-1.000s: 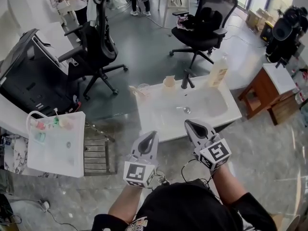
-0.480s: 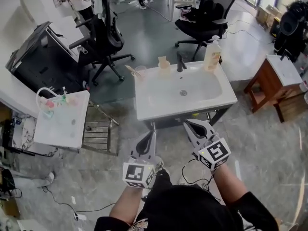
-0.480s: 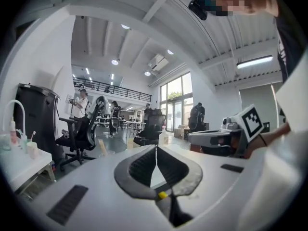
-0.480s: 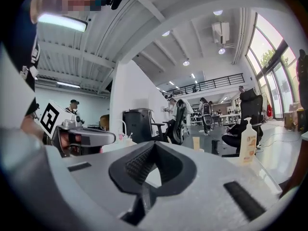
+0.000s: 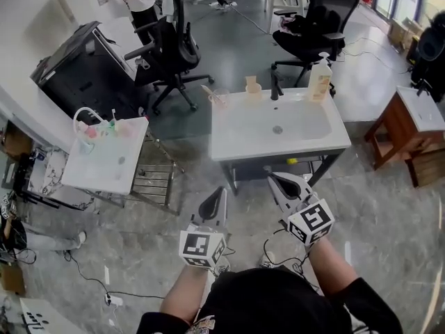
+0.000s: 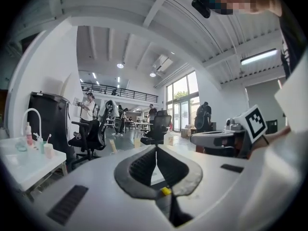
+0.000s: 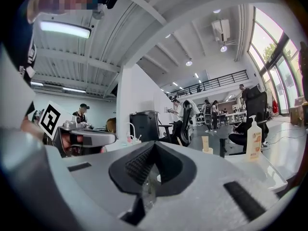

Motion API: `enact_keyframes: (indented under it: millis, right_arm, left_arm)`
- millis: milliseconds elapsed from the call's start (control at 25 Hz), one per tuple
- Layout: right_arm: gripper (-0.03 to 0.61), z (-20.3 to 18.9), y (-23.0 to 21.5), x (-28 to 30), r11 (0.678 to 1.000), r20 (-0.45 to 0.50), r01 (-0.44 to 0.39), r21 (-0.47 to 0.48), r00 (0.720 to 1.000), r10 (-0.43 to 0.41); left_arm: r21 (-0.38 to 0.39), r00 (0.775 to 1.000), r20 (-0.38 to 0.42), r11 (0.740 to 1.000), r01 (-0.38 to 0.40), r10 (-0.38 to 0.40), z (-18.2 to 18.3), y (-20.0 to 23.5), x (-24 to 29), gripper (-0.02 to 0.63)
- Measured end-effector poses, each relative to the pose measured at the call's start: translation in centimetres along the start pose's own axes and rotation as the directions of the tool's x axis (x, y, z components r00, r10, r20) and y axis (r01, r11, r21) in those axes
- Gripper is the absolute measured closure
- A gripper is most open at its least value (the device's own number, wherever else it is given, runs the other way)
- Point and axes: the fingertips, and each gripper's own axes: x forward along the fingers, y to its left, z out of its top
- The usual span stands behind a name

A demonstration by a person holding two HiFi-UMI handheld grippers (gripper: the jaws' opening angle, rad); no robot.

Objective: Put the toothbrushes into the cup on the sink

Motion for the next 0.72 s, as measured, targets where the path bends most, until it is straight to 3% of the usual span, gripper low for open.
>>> enact_keyframes:
  millis: [720]
  right_arm:
    - [0.572, -0.3, 5.5, -0.5, 0.980, -0.032, 0.198, -0.016, 0.979, -0.199]
  left_arm:
    - [-0.049, 0.984, 0.035, 0.983, 0.175, -0.173, 0.2, 3.5, -2.8, 0.607]
